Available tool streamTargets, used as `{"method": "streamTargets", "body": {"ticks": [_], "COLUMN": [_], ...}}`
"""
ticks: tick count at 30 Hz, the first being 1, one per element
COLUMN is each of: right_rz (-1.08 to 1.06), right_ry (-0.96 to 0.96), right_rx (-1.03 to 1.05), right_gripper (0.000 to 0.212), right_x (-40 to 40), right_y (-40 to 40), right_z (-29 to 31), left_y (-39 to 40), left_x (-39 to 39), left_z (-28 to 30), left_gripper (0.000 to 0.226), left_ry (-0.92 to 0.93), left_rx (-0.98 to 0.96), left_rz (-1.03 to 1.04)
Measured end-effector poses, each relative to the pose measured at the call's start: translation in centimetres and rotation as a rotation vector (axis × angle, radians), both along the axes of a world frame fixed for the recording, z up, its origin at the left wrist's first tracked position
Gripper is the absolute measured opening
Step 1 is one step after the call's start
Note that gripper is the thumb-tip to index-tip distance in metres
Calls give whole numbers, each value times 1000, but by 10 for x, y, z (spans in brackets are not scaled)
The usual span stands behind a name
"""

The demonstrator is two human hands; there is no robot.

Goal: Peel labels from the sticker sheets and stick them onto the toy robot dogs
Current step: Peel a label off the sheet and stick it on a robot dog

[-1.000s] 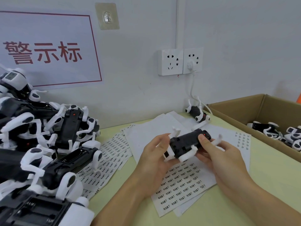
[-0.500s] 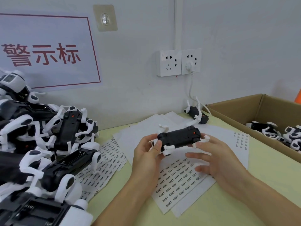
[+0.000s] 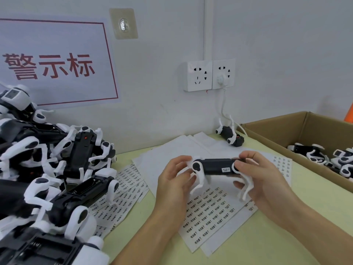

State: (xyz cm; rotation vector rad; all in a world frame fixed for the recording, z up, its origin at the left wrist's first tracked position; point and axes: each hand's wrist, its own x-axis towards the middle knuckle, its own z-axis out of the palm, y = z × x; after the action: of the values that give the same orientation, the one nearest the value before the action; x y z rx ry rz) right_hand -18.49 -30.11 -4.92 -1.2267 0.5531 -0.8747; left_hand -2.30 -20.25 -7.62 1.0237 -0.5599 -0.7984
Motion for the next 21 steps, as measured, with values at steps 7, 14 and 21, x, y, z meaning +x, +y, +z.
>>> {"method": "streamTargets", "body": {"ticks": [7,14,21], "right_rz": [47,78,19], "right_ry": [-1,207,516], "right_rx": [-505,-696,-1008], "right_gripper": [32,40,43], "right_x": [-1,-3,-12], "right_y": [9,9,-4], "right_z": [-11,-9,1], "left_y": [-1,3,3], "left_x": [-1,0,-2], "left_z": [1,3,5], "left_gripper": [31,22,22], "left_ry": [24,5,47], "left_rx": [20,29,50], "left_rz": [-33,-36,-6]}}
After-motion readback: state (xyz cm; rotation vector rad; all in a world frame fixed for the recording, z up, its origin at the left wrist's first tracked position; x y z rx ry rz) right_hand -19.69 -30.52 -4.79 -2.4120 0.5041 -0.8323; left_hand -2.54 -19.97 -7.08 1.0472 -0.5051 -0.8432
